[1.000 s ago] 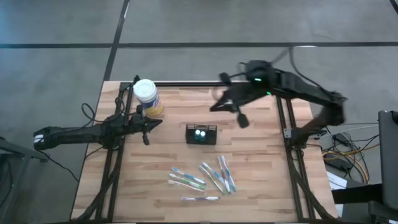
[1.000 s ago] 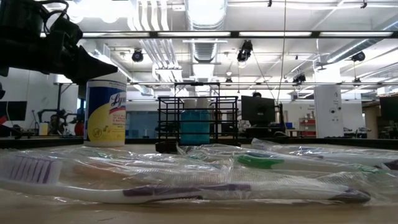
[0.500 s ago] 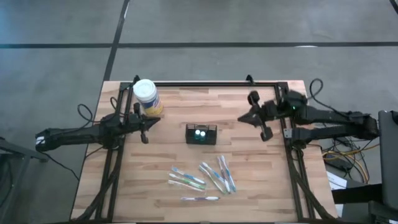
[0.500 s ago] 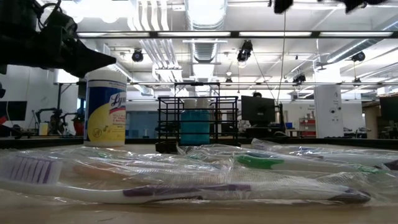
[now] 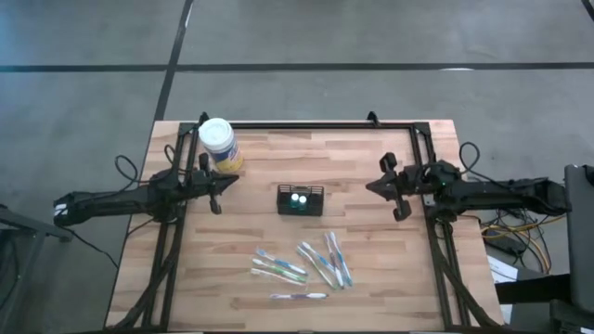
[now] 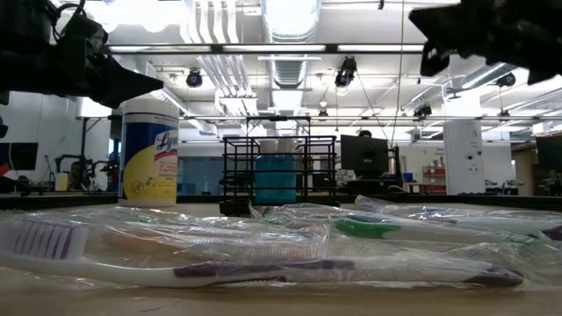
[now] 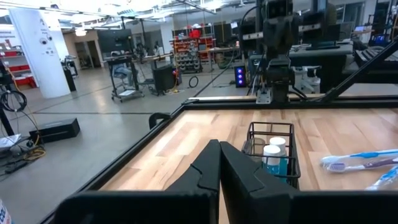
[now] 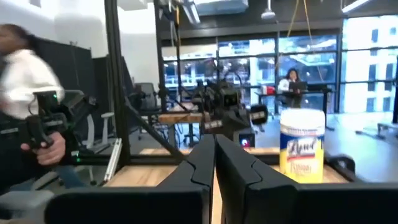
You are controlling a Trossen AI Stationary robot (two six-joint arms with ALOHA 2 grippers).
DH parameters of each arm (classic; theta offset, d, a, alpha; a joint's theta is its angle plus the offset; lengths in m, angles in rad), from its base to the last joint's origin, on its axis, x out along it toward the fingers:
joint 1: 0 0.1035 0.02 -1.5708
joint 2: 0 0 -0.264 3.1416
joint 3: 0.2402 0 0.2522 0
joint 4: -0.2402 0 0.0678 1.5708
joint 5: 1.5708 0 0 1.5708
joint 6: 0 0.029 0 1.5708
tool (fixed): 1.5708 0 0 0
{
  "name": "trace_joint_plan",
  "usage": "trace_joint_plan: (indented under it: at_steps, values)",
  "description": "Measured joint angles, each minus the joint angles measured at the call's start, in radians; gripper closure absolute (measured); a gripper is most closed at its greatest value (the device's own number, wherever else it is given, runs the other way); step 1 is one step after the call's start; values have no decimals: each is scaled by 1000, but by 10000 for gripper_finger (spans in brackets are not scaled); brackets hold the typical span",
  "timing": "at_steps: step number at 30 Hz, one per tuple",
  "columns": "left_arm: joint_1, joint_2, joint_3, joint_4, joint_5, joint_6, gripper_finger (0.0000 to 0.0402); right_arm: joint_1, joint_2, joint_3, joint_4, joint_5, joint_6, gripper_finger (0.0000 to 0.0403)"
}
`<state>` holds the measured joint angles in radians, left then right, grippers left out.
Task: Pick & Place toothbrushing station
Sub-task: Put the right blue toothbrush into the mesh organizer
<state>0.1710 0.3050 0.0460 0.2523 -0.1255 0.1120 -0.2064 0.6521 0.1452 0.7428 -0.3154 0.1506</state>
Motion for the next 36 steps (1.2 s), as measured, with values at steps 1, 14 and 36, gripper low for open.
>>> trace_joint_plan:
  at_steps: [1, 14, 36]
  values:
    - [0, 0, 0, -3, 0, 0, 394, 0, -8, -20, 2, 1, -1, 390]
    - [0, 4, -1, -11, 12, 16, 394, 1, -14, -136, 152, 31, -17, 390]
    - [0, 2, 7, -14, 15, 15, 394, 65, 27, 157, -455, 107, 17, 390]
